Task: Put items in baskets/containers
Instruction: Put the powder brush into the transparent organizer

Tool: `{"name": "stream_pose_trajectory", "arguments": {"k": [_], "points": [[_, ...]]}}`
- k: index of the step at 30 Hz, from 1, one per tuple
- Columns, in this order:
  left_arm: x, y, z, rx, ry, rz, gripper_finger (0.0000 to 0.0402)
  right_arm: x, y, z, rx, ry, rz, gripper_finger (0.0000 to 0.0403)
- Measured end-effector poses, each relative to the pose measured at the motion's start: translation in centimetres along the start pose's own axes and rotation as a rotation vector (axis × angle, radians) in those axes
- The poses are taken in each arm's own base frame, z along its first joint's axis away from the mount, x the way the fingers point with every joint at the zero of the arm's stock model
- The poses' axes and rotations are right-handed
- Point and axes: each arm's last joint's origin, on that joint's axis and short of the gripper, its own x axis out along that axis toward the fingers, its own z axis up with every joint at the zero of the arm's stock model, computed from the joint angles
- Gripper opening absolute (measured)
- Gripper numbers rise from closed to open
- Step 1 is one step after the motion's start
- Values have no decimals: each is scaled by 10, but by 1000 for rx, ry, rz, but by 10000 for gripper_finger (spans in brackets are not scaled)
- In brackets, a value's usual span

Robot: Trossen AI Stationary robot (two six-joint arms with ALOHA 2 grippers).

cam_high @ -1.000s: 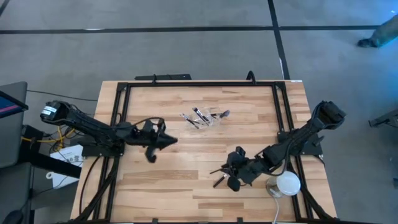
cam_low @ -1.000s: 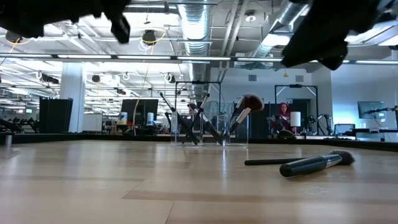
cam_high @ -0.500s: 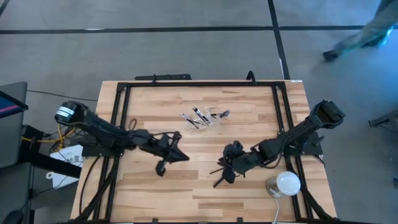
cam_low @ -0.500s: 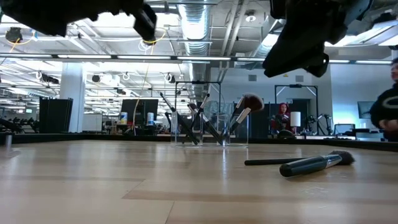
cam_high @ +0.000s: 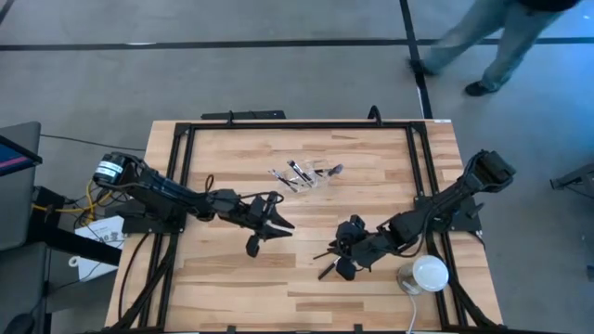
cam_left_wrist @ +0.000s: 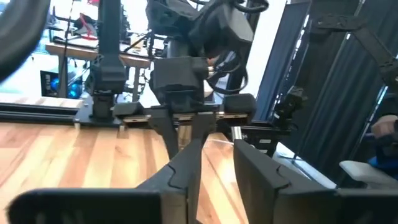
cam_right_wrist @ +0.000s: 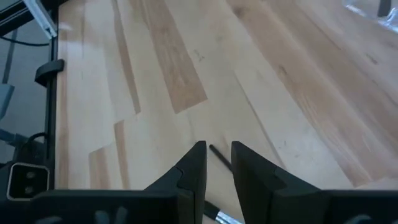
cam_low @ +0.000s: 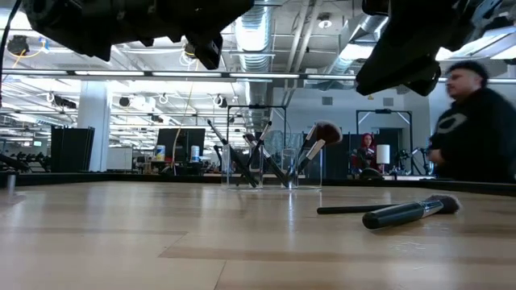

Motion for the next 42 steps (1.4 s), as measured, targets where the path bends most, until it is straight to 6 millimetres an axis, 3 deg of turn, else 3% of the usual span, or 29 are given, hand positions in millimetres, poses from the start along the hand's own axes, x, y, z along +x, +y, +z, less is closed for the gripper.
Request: {"name": "stream_pose_trajectory", "arguments": {"k": [15,25,35,42], "points": [[-3,0,-25,-43,249,28,94,8,-4,4,18,-28,-35,66],[-3,-5,-26,-45,263,15,94,49,1,-36,-33,286,52,67],[-3,-3,-26,-45,262,22,94,52,4,-20,-206,298,42,67],[-3,-3,-26,-45,262,22,94,52,7,-16,-478,266,98,66]]}}
